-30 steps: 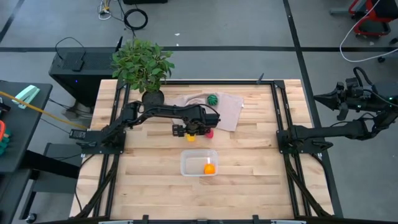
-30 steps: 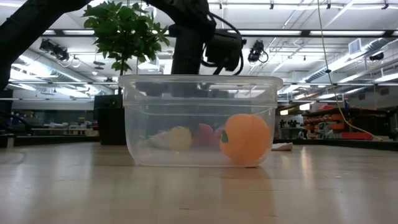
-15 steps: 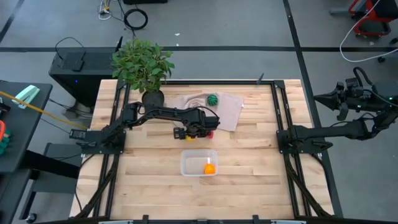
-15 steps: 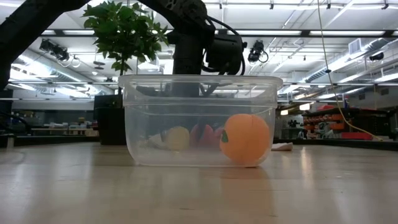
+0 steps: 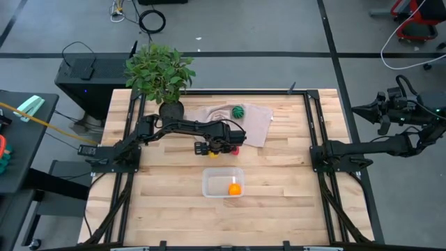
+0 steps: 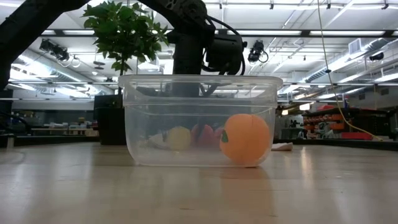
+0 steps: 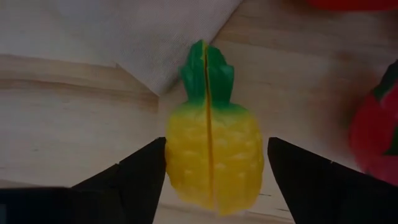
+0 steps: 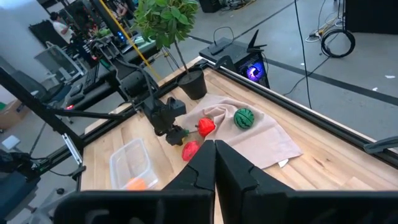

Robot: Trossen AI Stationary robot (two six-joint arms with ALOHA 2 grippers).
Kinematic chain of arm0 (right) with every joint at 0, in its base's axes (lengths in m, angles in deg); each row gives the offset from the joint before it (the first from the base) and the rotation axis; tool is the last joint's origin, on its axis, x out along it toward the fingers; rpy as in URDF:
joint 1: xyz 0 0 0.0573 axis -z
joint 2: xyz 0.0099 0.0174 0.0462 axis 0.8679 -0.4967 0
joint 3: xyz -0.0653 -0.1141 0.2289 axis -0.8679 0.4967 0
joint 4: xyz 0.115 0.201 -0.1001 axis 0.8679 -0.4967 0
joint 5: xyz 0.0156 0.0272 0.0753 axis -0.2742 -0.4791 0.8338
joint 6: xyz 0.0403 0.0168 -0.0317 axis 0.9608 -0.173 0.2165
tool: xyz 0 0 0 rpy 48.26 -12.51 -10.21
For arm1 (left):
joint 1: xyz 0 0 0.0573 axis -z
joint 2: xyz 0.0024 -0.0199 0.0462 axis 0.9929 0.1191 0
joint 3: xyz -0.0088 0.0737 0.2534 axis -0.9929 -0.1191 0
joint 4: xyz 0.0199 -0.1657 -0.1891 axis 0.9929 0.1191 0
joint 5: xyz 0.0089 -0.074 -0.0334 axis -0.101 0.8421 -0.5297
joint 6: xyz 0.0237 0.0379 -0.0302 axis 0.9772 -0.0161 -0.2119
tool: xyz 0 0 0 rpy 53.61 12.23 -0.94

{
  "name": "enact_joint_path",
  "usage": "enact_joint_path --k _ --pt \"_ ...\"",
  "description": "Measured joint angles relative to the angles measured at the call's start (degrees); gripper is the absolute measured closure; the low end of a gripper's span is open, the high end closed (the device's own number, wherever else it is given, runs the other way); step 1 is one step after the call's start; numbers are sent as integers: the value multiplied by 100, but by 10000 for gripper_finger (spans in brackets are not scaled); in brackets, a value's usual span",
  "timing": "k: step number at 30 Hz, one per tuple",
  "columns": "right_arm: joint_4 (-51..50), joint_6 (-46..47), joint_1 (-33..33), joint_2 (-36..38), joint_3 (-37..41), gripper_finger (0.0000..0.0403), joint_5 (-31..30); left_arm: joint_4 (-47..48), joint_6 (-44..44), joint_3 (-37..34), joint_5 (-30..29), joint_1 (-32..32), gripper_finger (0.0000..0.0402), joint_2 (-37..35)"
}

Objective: Pick and placing Produce into tupperware
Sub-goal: Put the pineapple into the transparent bin

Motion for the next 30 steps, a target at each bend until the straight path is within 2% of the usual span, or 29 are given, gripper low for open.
enact_joint_path --k 10,21,30 --pt "-2 36 0 2 0 393 2 23 24 -63 -60 29 168 0" --pt "-1 28 1 2 0 392 1 21 26 -45 -60 68 166 0" --pt "0 19 0 2 0 392 1 258 50 406 -299 230 160 4"
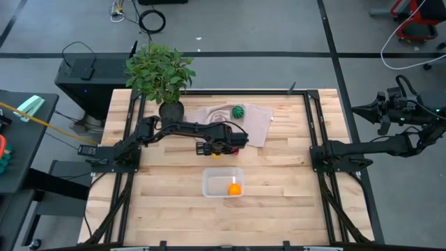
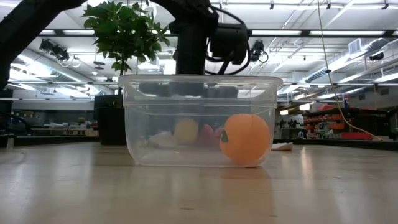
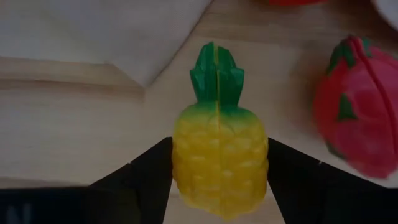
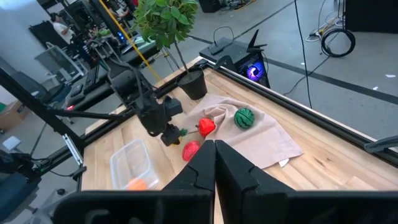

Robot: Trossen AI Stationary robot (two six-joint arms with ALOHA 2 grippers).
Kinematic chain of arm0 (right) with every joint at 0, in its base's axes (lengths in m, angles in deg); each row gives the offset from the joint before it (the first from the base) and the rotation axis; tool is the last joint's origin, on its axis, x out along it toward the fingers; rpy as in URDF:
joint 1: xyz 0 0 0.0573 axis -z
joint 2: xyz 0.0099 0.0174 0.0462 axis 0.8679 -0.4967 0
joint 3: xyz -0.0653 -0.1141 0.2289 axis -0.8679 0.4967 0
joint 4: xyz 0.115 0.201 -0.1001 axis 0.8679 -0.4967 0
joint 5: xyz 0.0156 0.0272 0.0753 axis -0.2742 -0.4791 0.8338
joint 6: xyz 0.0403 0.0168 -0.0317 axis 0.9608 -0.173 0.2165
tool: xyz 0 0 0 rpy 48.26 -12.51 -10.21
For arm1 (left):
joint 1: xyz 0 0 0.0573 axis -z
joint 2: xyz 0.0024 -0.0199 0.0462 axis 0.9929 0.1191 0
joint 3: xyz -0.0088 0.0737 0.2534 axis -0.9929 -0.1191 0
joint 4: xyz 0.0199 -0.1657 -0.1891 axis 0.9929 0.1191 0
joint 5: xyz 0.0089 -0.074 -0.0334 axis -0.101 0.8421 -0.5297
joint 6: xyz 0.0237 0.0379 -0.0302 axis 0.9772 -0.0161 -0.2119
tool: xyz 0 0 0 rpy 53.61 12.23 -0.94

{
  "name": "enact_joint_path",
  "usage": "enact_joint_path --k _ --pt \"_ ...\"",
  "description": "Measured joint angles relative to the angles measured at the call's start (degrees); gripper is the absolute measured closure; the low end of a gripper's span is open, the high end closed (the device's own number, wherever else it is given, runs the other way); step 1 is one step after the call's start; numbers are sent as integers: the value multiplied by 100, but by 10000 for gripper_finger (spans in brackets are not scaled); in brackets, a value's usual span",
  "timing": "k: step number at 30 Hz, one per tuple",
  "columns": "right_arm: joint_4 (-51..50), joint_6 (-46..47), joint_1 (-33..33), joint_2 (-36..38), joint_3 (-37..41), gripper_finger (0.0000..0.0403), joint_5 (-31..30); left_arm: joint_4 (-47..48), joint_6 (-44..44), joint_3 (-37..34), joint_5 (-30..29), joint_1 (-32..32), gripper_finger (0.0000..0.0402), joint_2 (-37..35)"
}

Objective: Pick and placing Produce into tupperware
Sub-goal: Put the pineapple into the transparent bin

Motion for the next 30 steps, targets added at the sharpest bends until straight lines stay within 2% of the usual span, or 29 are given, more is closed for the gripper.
enact_joint_path --k 11,24,30 --pt "0 -29 0 0 0 394 0 1087 -26 1126 -727 295 164 0" --pt "-2 -19 0 0 0 394 27 2025 -68 3142 -1829 837 163 0" --pt "-2 11 1 2 0 393 45 1941 -65 3073 -1830 1139 162 -310"
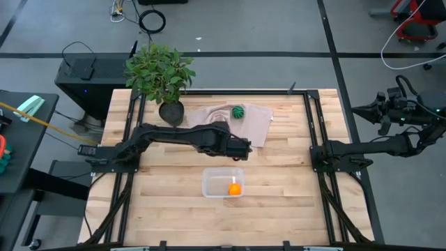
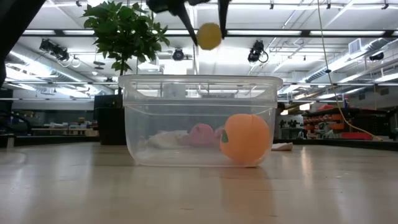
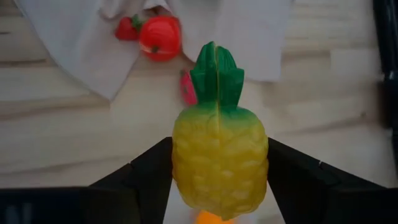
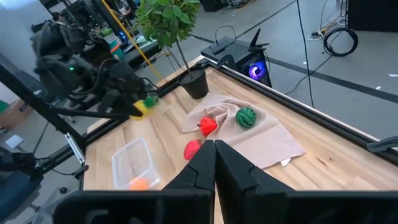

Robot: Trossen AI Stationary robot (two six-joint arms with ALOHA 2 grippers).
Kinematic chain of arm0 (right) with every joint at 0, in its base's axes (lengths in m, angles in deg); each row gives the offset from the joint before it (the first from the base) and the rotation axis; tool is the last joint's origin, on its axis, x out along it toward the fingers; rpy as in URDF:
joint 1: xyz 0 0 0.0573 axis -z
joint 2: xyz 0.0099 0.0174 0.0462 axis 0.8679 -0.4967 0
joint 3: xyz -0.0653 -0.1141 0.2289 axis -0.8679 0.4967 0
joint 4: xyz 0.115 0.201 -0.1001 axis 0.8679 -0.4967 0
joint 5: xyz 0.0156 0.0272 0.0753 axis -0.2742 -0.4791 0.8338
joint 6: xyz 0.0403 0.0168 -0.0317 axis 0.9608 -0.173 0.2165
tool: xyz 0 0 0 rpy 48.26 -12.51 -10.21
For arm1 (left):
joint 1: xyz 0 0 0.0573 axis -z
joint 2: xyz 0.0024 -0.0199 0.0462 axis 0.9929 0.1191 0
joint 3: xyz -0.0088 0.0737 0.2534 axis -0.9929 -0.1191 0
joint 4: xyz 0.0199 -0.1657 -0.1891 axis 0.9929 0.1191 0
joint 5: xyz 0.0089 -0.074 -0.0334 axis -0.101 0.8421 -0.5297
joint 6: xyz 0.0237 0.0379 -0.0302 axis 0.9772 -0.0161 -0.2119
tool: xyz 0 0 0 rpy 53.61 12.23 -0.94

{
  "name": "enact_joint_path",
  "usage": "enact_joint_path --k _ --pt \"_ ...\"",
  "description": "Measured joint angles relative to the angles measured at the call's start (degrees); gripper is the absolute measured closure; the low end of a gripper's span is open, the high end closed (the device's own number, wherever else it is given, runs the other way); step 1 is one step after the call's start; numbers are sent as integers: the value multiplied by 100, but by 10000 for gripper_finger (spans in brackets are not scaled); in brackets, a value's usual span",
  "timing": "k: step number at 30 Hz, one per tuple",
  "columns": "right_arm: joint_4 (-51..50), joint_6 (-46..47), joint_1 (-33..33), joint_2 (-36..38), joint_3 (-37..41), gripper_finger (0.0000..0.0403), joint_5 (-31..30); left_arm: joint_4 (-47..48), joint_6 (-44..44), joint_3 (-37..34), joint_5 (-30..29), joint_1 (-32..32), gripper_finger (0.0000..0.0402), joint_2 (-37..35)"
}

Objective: Pick and placing Produce into tupperware
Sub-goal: Put the pineapple into the transparent bin

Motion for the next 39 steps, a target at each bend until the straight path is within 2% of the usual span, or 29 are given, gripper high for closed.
enact_joint_path --k 12,28,39 --pt "-2 115 1 0 2 393 1 -528 -204 59 721 598 161 -103" --pt "-2 138 1 0 2 394 -1 -420 -954 61 1908 1181 167 -103" --pt "-2 134 0 0 2 393 -3 -43 -1345 24 2037 1192 161 -101"
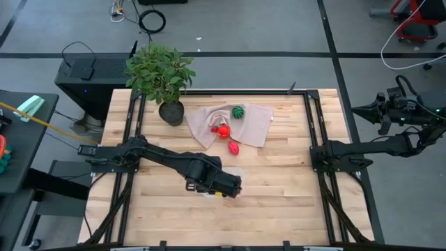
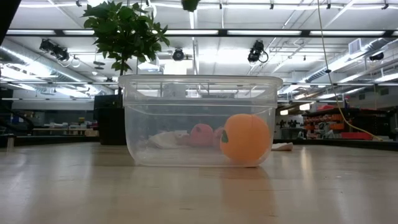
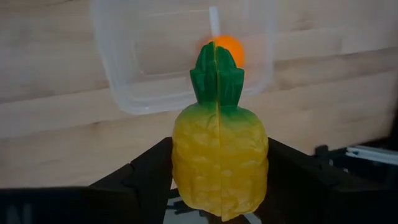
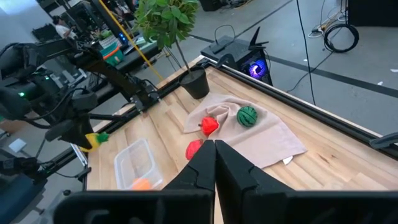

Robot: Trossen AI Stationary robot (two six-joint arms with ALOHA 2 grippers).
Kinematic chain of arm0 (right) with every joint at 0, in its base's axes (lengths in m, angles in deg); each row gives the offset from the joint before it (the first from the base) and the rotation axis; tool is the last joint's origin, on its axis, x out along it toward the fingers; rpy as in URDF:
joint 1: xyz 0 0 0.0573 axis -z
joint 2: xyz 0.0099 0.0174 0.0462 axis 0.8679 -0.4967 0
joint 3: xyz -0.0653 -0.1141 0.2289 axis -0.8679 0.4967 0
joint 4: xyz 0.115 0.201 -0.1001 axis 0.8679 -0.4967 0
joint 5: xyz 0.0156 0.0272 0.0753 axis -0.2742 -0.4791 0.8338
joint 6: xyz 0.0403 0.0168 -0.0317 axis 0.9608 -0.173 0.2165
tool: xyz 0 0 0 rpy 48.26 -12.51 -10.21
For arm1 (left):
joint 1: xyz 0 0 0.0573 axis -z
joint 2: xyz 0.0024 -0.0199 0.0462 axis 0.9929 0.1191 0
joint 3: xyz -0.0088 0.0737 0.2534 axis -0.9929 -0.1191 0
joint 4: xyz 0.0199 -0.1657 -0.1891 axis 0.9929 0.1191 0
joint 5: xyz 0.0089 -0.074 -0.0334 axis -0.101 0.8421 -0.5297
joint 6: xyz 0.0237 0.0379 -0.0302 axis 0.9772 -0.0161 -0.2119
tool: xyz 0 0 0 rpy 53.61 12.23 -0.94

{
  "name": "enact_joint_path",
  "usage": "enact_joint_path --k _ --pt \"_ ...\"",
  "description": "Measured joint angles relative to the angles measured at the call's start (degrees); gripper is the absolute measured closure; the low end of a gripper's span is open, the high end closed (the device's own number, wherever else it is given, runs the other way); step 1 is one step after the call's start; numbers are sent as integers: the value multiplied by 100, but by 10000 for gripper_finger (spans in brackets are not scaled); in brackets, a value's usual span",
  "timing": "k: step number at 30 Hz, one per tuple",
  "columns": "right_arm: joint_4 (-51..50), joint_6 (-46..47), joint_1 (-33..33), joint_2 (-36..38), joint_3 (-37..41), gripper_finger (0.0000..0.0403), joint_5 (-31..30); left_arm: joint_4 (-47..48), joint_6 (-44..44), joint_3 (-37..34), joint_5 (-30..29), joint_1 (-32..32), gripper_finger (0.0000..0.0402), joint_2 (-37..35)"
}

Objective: Pick and placing Produce into tupperware
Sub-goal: Put the pineapple into the transparent bin

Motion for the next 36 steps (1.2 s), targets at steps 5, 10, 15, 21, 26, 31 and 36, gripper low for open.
enact_joint_path --k 5,10,15,21,26,31,36 --pt "-2 -25 1 0 0 394 0 283 146 -2 343 -172 165 0" --pt "-2 -35 0 0 0 393 -2 320 648 -4 526 -513 164 0" --pt "-2 -39 0 0 0 392 0 378 1082 -4 700 -759 161 0" --pt "-1 -47 1 0 0 392 0 386 1115 -4 621 -784 168 0" --pt "-2 -130 1 0 0 392 0 422 1113 -4 605 -744 165 0" --pt "-2 -151 -1 0 0 392 0 462 1042 -4 524 -749 168 0" --pt "-2 -150 0 0 0 392 0 508 1047 -8 508 -738 166 209"
